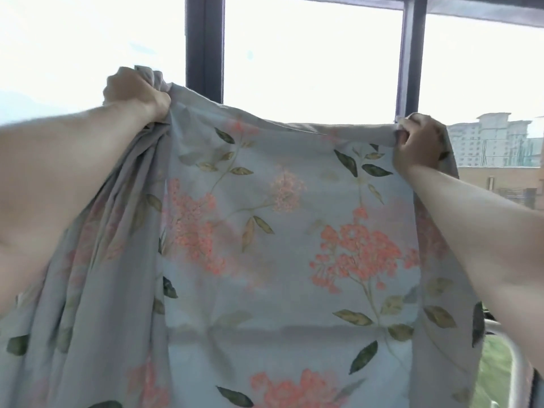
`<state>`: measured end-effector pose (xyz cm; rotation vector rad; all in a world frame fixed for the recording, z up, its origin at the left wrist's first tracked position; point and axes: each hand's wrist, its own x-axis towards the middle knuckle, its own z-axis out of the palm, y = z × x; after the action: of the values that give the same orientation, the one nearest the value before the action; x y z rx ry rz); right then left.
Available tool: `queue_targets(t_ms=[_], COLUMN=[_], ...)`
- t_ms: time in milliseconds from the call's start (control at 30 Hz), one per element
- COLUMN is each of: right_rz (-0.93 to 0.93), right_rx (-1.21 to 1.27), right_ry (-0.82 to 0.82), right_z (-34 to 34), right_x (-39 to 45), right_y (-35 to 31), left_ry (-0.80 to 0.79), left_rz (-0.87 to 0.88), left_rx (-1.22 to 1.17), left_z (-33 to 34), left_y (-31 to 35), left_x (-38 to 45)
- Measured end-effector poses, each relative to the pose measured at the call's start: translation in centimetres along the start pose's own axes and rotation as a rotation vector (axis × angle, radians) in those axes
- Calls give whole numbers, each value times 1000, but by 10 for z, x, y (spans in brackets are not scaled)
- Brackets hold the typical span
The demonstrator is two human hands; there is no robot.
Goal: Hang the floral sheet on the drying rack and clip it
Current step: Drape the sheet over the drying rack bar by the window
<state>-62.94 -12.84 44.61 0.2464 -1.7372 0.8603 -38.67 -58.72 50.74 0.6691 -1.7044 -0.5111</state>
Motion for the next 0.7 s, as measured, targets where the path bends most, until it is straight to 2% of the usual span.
queue_targets(t_ms=[67, 233, 700], right_rz=[48, -18, 48], right_rx=[-28, -140, -388], right_ry=[-33, -153, -590], right_z=[17, 44, 82], right_x=[-15, -58, -166], right_y=[17, 49, 132], left_ry=[-56, -153, -366], left_rz=[-12, -91, 22], left_rx=[-21, 32, 412], left_z=[8, 48, 152], left_y=[-2, -18, -105], left_x=[-14, -46, -133])
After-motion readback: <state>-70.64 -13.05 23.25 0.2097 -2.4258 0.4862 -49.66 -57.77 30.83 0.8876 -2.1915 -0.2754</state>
